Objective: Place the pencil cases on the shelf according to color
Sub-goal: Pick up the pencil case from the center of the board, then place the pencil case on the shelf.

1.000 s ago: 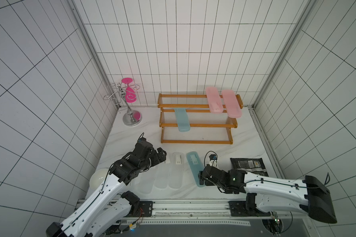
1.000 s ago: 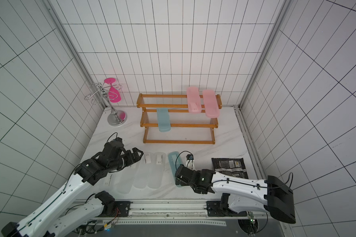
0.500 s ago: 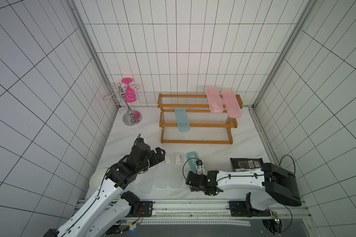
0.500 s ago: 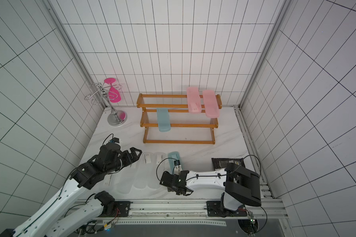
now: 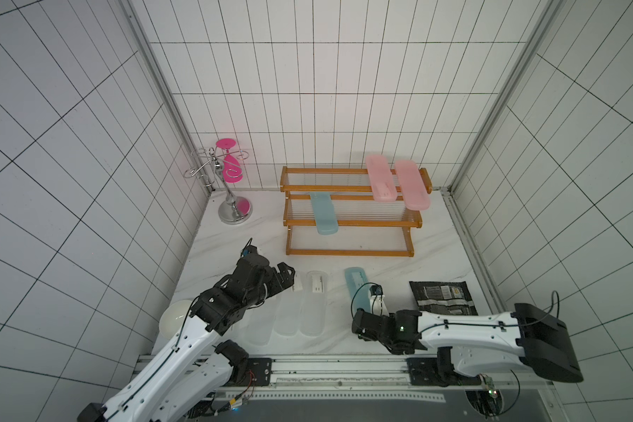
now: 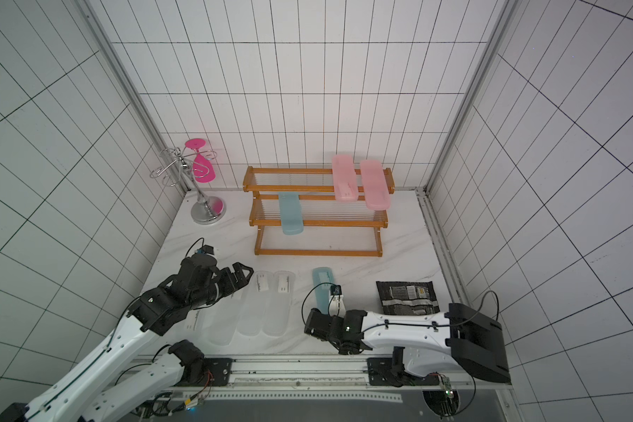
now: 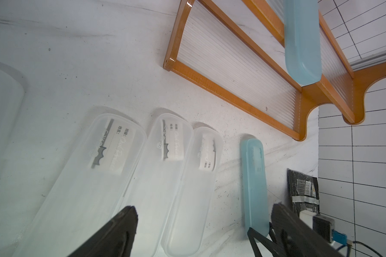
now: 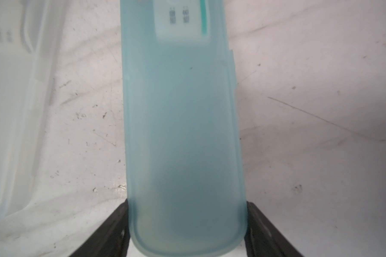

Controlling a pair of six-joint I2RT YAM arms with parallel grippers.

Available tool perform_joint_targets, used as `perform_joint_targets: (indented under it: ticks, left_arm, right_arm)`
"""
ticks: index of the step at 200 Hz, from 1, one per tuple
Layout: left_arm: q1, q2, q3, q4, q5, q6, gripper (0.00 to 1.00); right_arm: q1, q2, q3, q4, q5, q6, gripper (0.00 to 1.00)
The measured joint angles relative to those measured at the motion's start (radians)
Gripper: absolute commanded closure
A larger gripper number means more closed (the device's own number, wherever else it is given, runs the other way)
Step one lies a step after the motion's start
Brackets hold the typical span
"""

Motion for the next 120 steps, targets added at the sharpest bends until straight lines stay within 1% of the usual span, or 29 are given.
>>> perform_joint_targets:
  ticks: [18, 39, 62, 82, 98, 120]
  left_arm:
    - [-0.003, 0.012, 0.010, 0.001, -0.006, 0.001, 0.02]
    - [-0.007, 0.015, 0.013, 0.012, -0.014, 0.003, 0.02]
    - [-0.007, 0.019, 0.013, 0.031, -0.014, 0.003, 0.02]
    - [-0.007, 0.020, 0.011, 0.048, -0.014, 0.003, 0.02]
    - [-0.007, 0.020, 0.011, 0.054, -0.014, 0.003, 0.02]
    - [-0.007, 0.019, 0.011, 0.055, -0.014, 0.007, 0.02]
  right_arm:
    - [0.005, -0.109, -0.005, -0.041, 0.033, 0.000, 0.35]
    - [0.005, -0.175, 0.019, -0.140, 0.086, -0.003, 0.36]
    - [0.004, -0.187, 0.129, -0.283, 0.154, -0.035, 0.36]
    - [0.003, -0.201, 0.245, -0.351, 0.213, -0.071, 0.35]
    - [-0.024, -0.225, 0.307, -0.369, 0.238, -0.106, 0.35]
    - [-0.108, -0.257, 0.343, -0.379, 0.247, -0.165, 0.35]
